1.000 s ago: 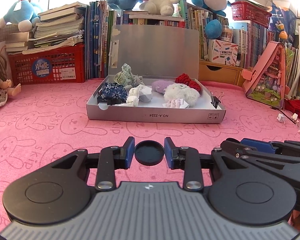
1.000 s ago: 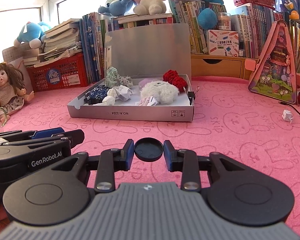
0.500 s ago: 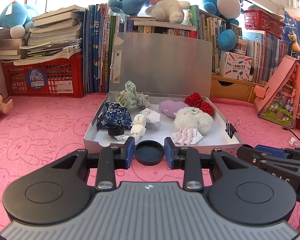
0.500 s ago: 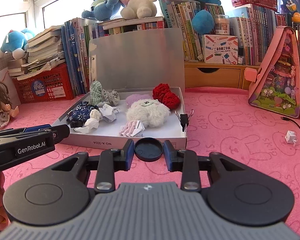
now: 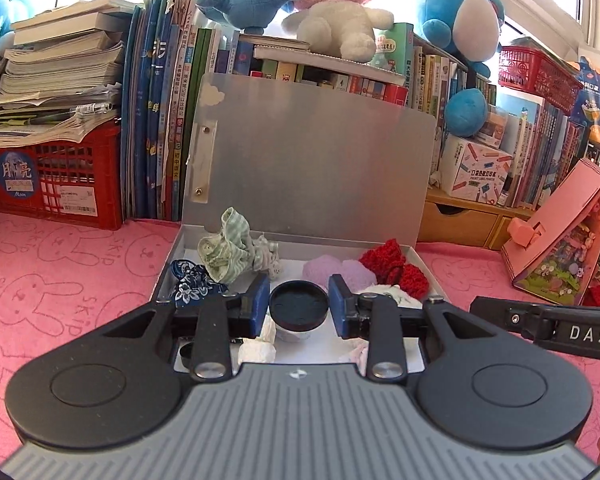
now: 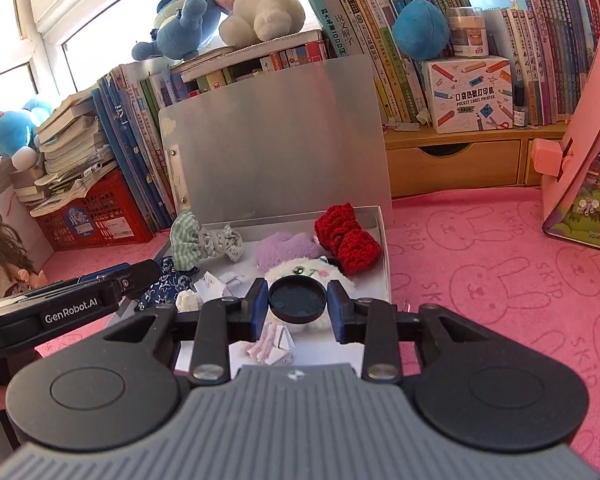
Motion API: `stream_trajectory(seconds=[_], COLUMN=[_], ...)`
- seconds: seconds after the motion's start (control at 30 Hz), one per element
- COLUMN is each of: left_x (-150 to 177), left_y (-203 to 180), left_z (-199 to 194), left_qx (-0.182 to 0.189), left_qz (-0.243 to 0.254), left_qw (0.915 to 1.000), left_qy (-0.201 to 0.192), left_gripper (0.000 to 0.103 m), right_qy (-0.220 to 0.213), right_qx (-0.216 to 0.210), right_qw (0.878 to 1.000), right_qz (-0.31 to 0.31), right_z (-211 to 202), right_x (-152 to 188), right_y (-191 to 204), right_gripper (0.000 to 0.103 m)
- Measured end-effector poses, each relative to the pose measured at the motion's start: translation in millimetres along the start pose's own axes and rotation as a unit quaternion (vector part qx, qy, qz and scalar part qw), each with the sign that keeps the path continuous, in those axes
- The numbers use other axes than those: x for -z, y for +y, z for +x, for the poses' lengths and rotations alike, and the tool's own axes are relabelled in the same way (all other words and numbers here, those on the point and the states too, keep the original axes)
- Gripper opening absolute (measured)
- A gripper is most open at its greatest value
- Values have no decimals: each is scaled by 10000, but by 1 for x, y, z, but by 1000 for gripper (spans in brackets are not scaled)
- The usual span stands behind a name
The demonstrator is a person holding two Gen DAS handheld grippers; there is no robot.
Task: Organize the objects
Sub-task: 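Carry both black lids over the grey box, then lower the lids into the box and open both grippers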
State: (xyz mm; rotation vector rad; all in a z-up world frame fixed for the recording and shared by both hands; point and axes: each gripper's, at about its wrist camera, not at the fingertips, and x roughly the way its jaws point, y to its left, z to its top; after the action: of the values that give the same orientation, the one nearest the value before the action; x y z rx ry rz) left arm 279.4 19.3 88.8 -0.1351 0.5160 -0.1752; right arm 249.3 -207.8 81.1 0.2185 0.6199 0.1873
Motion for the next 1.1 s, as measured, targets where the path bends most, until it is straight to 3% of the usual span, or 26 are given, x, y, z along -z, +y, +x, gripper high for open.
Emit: stream_trajectory(seconds=[0.2, 0.6, 1.1], left_x=[-4, 33, 37], left_y=[5, -2, -2], left_z=[26, 60, 71], left_qx=[74, -130, -542], left_qz=[-262, 91, 388], left_qw=[9994, 9976, 9965], left_qy=[231, 670, 499], left_gripper=[37, 37, 37], right_qy=[306, 665, 888], right_qx=[-151, 286, 287], right_qw=[9992, 9973, 9954], right_qz=[228, -136, -225], right_z=[27, 57, 80], right_x=[-4, 22, 34], right_y=[-6, -1, 9], right_gripper=[36, 36, 37])
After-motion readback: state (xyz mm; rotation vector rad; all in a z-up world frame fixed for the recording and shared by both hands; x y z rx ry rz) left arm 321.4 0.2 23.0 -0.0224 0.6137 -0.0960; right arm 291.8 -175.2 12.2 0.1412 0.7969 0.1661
